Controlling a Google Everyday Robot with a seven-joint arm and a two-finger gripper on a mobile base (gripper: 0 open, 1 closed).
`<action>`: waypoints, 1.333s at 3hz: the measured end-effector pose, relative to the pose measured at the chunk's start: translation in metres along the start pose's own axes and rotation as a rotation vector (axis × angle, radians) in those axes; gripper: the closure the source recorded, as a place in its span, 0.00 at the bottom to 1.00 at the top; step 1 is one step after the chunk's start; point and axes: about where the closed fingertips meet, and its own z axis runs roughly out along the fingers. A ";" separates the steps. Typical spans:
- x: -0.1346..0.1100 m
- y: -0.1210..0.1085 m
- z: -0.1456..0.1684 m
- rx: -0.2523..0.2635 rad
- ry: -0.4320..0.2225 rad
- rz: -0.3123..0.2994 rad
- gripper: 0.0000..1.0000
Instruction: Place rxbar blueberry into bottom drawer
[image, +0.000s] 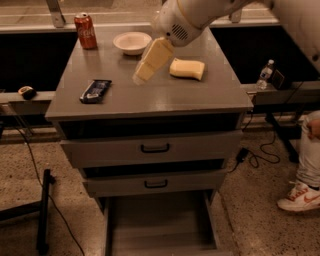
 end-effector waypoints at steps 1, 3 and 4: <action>-0.024 0.004 0.059 -0.010 -0.090 0.024 0.00; -0.040 -0.007 0.099 0.001 -0.174 0.034 0.00; -0.051 -0.018 0.147 -0.023 -0.275 0.069 0.00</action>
Offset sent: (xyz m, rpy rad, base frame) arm 0.0155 0.0540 -0.0254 0.0902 0.0032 0.0137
